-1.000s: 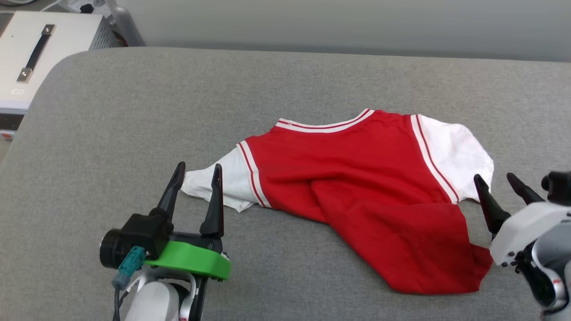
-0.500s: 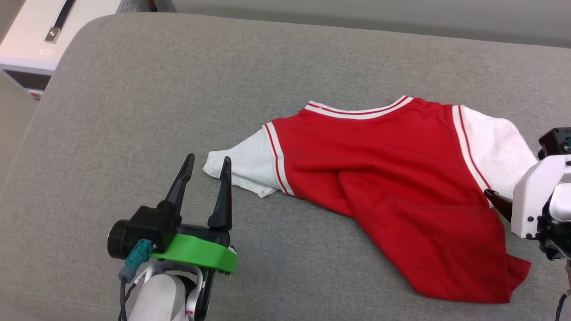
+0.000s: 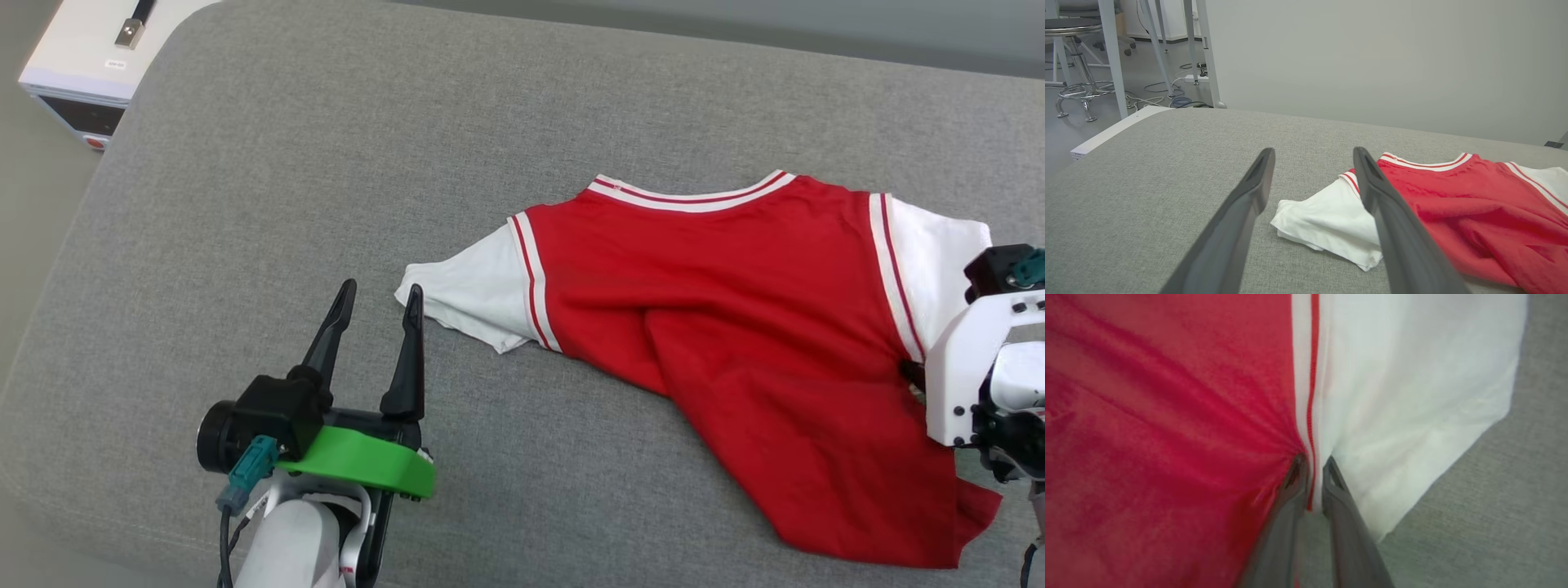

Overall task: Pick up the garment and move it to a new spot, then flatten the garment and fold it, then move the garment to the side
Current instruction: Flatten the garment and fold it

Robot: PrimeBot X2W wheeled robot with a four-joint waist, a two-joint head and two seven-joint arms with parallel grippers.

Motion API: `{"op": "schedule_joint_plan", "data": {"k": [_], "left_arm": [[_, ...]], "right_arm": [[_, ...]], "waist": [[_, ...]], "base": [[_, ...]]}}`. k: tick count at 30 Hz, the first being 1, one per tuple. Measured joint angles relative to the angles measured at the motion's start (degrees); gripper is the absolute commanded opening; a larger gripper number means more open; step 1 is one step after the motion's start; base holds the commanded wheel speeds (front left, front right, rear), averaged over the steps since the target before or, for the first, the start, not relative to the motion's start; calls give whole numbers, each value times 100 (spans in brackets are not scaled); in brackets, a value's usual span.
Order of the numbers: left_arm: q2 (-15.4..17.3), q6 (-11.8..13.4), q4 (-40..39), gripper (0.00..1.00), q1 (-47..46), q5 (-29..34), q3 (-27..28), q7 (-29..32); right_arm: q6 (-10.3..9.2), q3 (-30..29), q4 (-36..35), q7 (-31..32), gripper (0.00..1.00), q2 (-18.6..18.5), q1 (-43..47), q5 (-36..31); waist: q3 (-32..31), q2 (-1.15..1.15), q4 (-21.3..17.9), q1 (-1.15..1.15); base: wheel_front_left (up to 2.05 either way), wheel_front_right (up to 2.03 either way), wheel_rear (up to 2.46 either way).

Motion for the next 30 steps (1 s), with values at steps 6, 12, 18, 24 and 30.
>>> {"op": "schedule_joint_plan", "data": {"k": [6, 12, 18, 24, 30], "left_arm": [[-5, 1, 80, 100, 5, 0, 62, 1], [-7, 0, 168, 100, 10, -2, 56, 0], [-8, 0, 190, 100, 70, -51, 90, 1], [-9, 0, 193, 100, 70, -63, 104, 1], [-10, 0, 241, 100, 72, -78, 152, 0]], "right_arm": [[0, 263, 60, -89, 0, -52, 38, 264], [0, 356, -70, -88, 0, -83, 378, 370], [0, 299, -439, 33, 0, -73, 930, 385], [0, 123, -638, 70, 34, 76, 1207, 282], [1, -114, -836, -334, 100, 313, 1237, 257]], "waist": [[-123, 0, -84, 0], [-346, 0, -168, 0], [-560, 0, -246, 0], [-604, 0, -295, 0], [-665, 0, -386, 0]], "base": [[0, 0, 0], [0, 0, 0], [0, 0, 0], [0, 0, 0], [0, 0, 0]]}}
